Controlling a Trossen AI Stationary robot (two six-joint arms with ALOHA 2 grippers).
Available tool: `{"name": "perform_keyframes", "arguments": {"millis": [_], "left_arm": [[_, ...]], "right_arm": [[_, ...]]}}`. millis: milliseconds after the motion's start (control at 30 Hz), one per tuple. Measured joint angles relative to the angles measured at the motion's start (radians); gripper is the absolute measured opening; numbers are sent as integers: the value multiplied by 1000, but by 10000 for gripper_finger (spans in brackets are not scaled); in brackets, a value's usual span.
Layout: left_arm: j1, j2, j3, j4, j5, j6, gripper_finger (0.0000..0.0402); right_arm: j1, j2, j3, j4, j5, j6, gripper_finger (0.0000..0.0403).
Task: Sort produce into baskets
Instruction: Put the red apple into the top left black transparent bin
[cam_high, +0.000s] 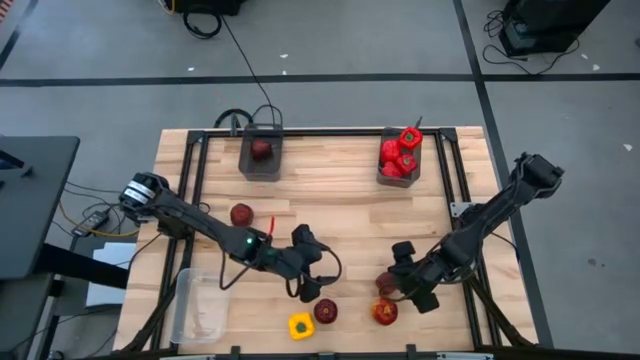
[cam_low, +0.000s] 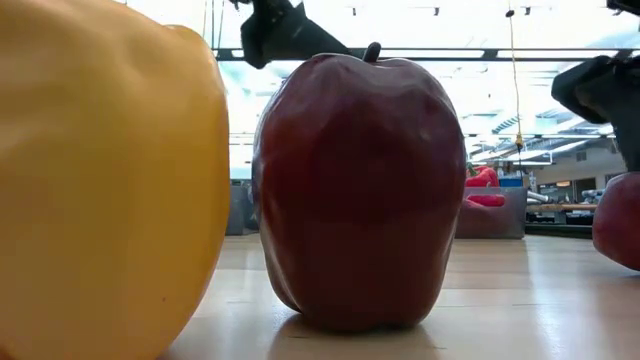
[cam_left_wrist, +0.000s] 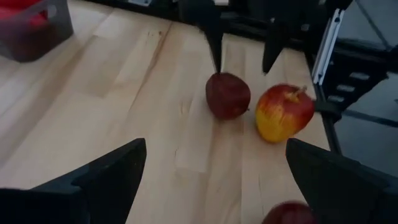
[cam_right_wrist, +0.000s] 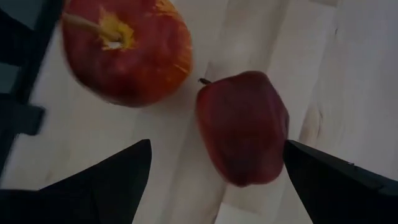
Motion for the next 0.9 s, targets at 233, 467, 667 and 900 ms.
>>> {"name": "perform_keyframes", "arguments": {"millis": [233,467,667,900], "left_arm": [[1,37,0,44,4,-13,391],[2,45,0,78,4,-39,391],[2,45,0,95,4,-29,391],[7,45,0,158,4,-14,391]], "right_arm": [[-6,47,1,12,22,-62,373],[-44,142,0,38,22,-60,368],[-63,183,1,79,5,-19,325],[-112,134,44,75,99,72,252]]}}
